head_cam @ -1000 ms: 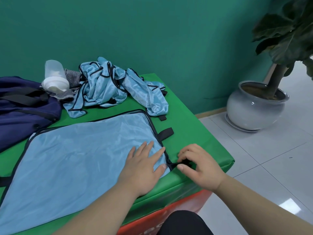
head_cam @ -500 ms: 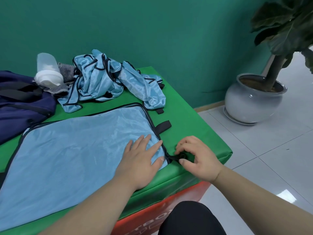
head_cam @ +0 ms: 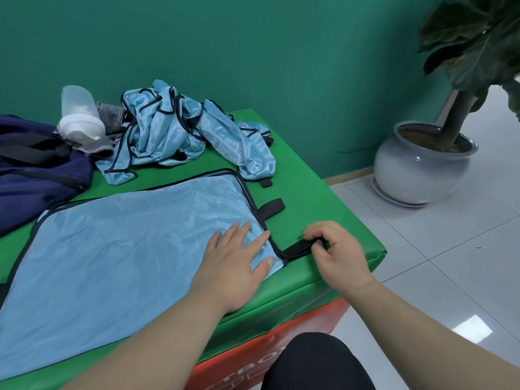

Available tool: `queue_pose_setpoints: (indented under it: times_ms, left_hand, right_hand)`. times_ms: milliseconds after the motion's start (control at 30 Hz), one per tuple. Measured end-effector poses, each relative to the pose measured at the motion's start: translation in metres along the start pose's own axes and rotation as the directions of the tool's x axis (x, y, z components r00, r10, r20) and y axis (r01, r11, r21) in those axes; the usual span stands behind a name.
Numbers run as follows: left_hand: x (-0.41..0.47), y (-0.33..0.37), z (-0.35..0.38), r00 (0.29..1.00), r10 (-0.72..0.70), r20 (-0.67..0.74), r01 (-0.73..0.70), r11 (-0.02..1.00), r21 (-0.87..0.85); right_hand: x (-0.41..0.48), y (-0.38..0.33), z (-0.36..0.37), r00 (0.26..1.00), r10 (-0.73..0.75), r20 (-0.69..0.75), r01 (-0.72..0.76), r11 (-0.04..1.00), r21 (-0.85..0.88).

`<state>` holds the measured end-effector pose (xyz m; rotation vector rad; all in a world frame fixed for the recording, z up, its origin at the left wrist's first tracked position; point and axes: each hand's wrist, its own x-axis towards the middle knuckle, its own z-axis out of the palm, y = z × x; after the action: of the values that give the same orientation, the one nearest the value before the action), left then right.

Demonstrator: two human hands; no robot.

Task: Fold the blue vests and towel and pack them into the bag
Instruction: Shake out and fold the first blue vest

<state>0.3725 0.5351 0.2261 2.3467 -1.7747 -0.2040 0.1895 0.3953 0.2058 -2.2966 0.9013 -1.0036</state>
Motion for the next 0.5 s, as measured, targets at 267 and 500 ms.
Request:
queue_pose_setpoints:
  times_ms: [267,500]
  left_hand:
    - [0.001,0.0,0.001,1.0,0.011,0.011,-0.011,0.999,0.04]
    - [0.001,0.001,0.001,1.0,-0.015,-0.006,0.015,1.0,0.003]
  right_hand:
    - [-0.001,0.001,-0.005,0.969,-0.199,0.148,0.208,0.977,-0.047]
    - [0.004,-0.011,-0.023,0.924,-0.117,0.363,0.104,0.993,0.056]
